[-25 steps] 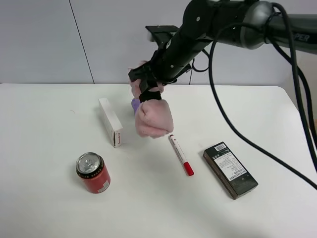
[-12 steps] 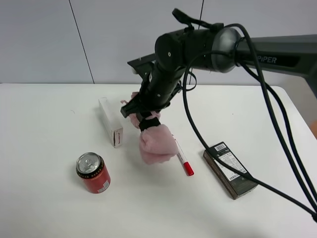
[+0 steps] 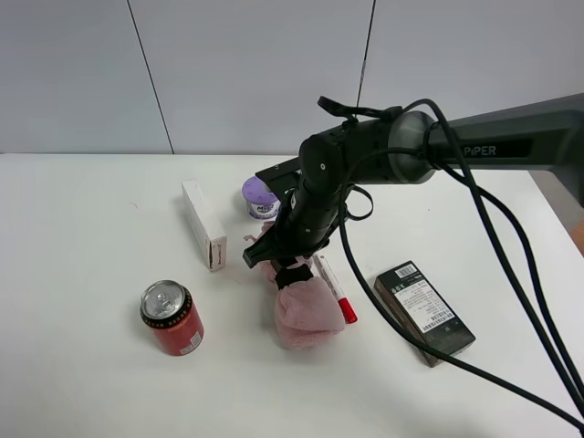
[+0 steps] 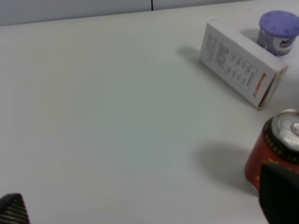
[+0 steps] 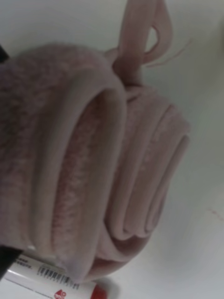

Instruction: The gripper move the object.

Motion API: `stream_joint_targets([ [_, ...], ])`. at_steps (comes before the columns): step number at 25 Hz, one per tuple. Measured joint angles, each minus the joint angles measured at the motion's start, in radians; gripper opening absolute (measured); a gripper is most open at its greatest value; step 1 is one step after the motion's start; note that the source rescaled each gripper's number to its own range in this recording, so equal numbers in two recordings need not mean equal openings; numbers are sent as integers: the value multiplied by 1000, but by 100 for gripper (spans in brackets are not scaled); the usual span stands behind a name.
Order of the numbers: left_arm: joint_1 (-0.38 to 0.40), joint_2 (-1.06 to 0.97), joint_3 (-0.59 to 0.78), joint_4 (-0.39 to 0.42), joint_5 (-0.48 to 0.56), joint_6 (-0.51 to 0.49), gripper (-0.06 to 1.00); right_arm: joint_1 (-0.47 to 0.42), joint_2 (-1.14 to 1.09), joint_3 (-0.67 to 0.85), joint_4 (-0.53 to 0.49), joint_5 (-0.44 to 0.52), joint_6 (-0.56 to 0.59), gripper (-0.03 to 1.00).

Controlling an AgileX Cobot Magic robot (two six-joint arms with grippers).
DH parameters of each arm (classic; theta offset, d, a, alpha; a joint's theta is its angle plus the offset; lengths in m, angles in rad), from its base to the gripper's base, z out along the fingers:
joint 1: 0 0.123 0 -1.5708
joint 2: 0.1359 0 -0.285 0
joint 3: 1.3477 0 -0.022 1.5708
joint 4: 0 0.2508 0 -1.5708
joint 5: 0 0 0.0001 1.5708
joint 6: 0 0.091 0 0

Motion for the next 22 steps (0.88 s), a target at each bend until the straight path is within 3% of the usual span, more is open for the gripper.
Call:
stream_joint_targets([
  [5,0,0,0,0,0,0,100,0,0,0,5,2,-38,0],
  [6,0,0,0,0,0,0,100,0,0,0,5,1,-44,6],
  [8,0,0,0,0,0,0,100,0,0,0,5,-13,-51,31],
  [10,0,0,0,0,0,0,100,0,-2,0,5,-32,-48,62],
  [12,0,0,0,0,0,0,100,0,-5,0,6,-37,-26,77],
  [14,0,0,0,0,0,0,100,0,-7,0,6,-20,-3,83],
  [19,0,0,0,0,0,0,100,2,-32,0,6,28,16,85],
  [22,0,0,0,0,0,0,100,14,-105,1,5,-7,18,85],
])
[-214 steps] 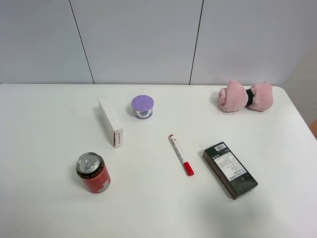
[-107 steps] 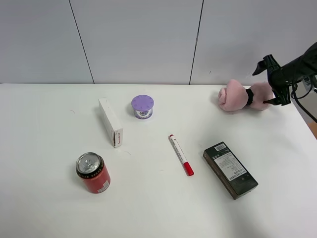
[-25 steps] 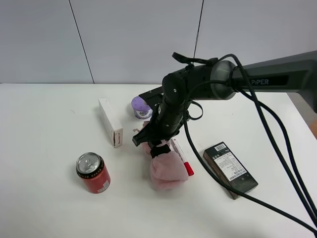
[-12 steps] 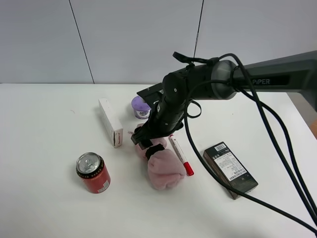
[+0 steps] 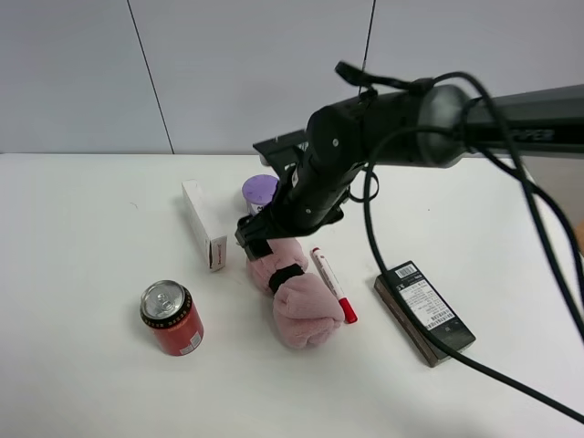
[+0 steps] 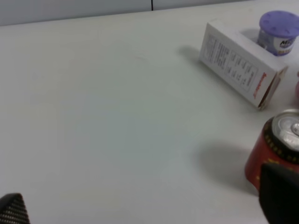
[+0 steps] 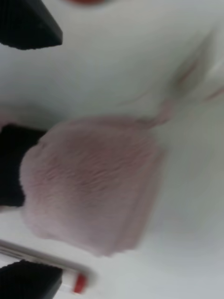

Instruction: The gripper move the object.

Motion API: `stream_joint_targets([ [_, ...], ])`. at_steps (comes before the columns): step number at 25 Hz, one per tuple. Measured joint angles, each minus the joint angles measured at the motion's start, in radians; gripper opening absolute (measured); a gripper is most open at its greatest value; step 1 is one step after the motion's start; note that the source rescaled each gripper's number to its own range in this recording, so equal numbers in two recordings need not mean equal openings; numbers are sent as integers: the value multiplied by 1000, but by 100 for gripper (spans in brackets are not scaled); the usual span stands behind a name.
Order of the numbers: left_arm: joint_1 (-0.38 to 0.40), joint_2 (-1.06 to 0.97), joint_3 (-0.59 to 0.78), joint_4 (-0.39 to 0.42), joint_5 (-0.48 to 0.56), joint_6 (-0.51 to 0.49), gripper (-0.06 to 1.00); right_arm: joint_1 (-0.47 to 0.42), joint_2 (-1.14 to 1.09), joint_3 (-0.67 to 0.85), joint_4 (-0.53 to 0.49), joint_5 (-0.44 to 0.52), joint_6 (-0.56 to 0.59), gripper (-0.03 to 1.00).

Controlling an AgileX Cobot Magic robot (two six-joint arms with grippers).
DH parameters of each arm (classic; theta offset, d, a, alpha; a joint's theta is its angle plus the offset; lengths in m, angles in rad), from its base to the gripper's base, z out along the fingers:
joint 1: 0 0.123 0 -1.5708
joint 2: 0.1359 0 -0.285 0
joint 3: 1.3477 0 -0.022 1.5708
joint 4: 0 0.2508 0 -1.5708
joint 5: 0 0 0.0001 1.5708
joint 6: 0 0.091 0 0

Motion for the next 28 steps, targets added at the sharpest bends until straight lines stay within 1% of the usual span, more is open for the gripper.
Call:
stream_joint_targets([
  [3,0,0,0,0,0,0,100,11,-119,0,-3,-53,12,86],
  [5,0,0,0,0,0,0,100,15,-195,0,-27,-82,40,86],
  [9,0,0,0,0,0,0,100,16,-329,0,-172,-88,157,86],
  [12,0,0,0,0,0,0,100,16,-409,0,-319,-66,258,86],
  [14,0,0,0,0,0,0,100,-4,-460,0,-383,-39,312,86],
  [17,0,0,0,0,0,0,100,-90,-535,0,-402,-10,333,86],
  [20,0,0,0,0,0,0,100,-202,-618,0,-397,21,322,86],
  [24,0,0,0,0,0,0,100,-366,-746,0,-340,24,237,86],
  [28,0,0,0,0,0,0,100,-540,-889,1,-234,26,126,86],
])
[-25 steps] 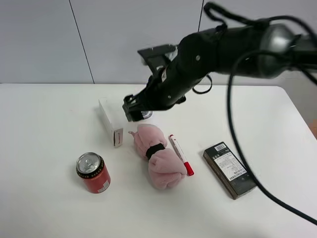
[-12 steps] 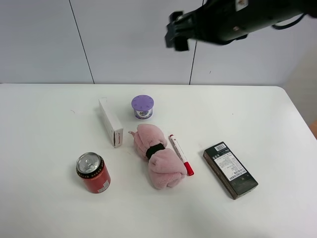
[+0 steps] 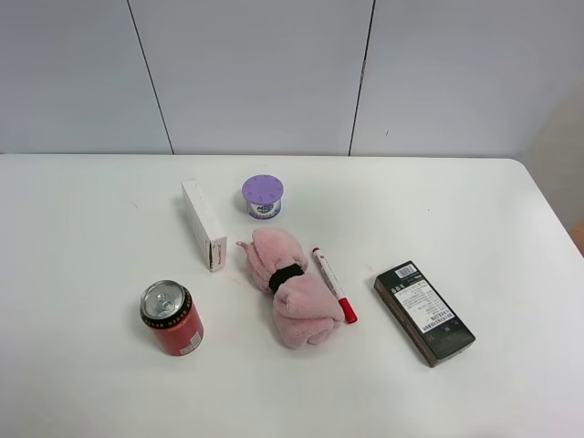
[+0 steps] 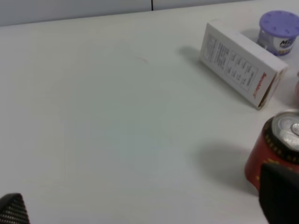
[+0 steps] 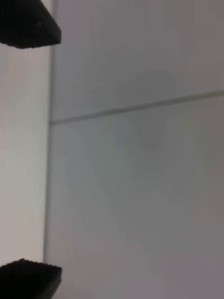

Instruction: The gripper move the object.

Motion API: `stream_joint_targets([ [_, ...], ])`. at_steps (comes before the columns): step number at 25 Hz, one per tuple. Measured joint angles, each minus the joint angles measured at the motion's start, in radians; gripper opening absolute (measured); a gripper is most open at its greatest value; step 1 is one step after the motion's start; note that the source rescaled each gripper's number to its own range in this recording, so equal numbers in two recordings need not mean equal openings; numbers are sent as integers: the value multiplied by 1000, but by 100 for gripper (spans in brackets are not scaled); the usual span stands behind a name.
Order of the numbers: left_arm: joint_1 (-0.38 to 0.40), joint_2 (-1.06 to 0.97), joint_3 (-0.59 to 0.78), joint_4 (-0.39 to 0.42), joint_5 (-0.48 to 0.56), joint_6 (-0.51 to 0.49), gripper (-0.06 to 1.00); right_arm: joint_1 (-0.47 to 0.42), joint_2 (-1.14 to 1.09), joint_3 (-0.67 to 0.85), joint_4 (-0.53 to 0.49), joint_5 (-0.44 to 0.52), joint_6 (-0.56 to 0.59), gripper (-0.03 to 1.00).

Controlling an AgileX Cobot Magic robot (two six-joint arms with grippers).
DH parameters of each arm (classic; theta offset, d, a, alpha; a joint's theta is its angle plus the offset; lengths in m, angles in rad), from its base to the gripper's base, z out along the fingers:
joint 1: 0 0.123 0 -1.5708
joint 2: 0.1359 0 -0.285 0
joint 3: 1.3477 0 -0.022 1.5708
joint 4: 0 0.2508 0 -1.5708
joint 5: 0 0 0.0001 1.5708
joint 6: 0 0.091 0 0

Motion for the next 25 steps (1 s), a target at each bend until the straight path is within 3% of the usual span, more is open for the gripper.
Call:
stream_joint_targets([
  [5,0,0,0,0,0,0,100,-240,-203,87,155,8,-164,86],
  [7,0,0,0,0,0,0,100,-291,-302,152,195,13,-202,86],
  [12,0,0,0,0,0,0,100,-322,-544,341,231,48,-237,86],
  [18,0,0,0,0,0,0,100,-341,-756,535,162,292,-223,86],
  [25,0,0,0,0,0,0,100,-342,-950,714,138,430,-127,86],
])
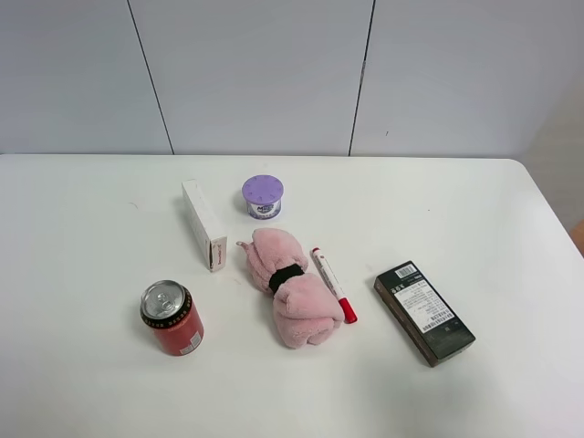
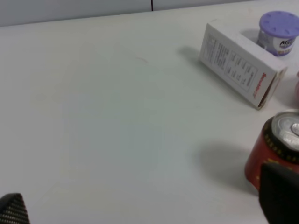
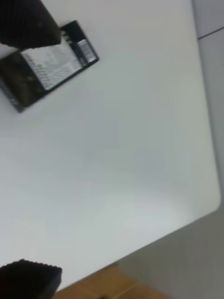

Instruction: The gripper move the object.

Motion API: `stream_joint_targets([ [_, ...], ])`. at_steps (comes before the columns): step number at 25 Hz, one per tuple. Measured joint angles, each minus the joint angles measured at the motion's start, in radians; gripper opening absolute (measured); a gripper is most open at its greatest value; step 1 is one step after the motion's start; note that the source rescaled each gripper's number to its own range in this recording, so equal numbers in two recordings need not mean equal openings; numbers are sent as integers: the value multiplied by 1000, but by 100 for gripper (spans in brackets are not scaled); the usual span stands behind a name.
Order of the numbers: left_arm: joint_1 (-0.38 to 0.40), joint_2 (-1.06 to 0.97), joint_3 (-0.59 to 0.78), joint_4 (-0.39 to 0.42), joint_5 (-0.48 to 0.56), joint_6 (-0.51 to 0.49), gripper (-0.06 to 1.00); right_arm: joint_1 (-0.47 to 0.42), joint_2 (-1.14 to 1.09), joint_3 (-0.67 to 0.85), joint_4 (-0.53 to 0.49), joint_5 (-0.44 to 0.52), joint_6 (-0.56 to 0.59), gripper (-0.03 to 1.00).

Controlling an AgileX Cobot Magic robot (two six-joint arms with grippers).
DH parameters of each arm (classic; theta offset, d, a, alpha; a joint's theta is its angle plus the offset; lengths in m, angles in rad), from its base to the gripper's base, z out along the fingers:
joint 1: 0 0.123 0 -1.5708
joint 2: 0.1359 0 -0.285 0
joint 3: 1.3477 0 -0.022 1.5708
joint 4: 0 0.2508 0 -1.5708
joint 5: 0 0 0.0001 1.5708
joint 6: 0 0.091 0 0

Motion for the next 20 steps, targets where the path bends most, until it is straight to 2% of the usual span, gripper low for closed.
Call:
stream_joint_targets([
  [3,0,0,0,0,0,0,100,5,-47,22,0,37,0,86],
  [8,0,0,0,0,0,0,100,51,-76,80,0,41,0,86],
  [16,0,0,0,0,0,0,100,54,-76,88,0,30,0,86],
  [20,0,0,0,0,0,0,100,54,-76,121,0,-25,-1,86],
])
